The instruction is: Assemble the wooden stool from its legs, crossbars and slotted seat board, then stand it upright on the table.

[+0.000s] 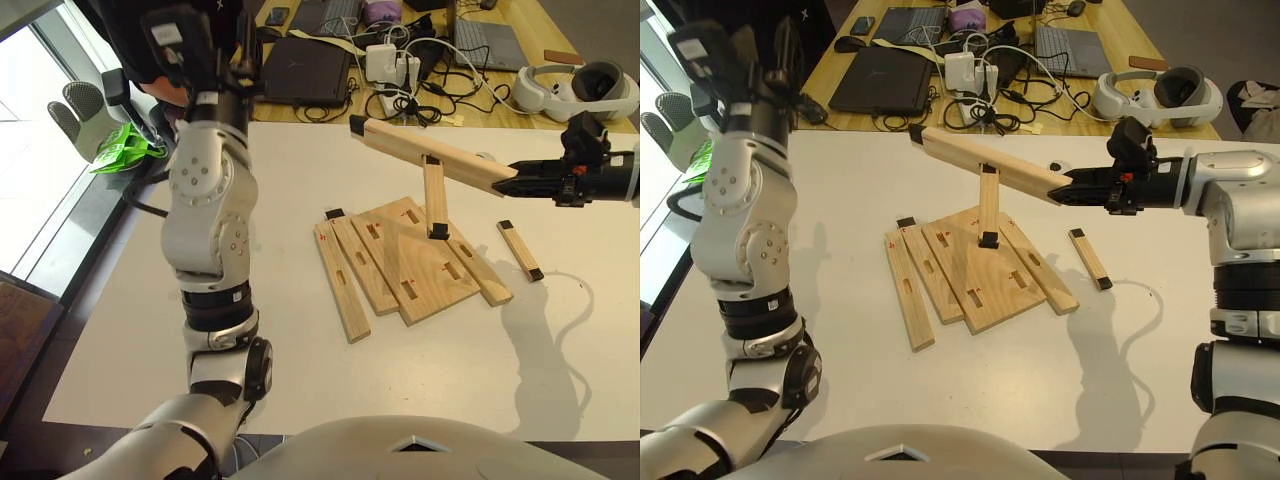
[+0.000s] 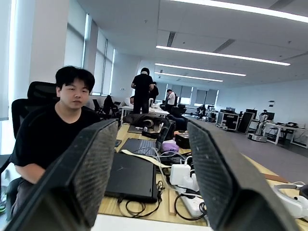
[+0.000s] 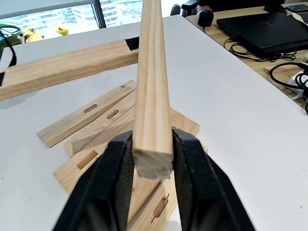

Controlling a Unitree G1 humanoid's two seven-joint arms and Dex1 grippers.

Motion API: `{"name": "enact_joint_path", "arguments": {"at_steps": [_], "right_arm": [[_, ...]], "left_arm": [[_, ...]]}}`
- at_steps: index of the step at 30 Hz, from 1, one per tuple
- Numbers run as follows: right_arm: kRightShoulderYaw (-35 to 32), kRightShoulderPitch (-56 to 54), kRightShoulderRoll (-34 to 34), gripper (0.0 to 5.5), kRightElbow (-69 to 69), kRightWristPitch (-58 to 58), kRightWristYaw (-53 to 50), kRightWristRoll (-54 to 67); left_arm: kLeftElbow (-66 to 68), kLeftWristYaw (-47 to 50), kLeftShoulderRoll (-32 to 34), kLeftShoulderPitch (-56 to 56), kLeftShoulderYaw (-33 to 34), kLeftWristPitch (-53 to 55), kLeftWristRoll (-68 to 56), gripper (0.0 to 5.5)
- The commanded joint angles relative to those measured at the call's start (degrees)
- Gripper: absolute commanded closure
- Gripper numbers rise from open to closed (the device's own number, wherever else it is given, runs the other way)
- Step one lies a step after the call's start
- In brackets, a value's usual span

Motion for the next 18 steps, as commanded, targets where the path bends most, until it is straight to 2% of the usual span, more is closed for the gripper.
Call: {"name": "enact_joint_path", "arguments": {"at_steps": [1, 4, 7, 18], "right_arm": [[0.1, -0.1, -1.2, 4.47, -3.0, 2.9, 2.6, 2.8], [-1.0, -1.5, -0.6, 4.47, -3.5, 4.9, 2.5, 4.4], [-2.8, -2.2, 0.1, 4.47, -4.1, 7.4, 1.1, 6.7], [-6.6, -5.9, 3.9, 4.47, -3.1, 12.3, -5.1, 12.0]], "left_arm": [[2.8, -1.7, -4.3, -0.7, -9.3, 0.4, 3.4, 2.91], [2.2, -3.0, -6.3, 3.5, -16.1, 0.7, 6.0, 2.91], [0.8, -3.8, -7.1, 7.9, -19.0, 1.4, 7.3, 2.91], [-2.7, -5.6, -8.3, 14.1, -20.9, 3.9, 10.2, 2.91]]}}
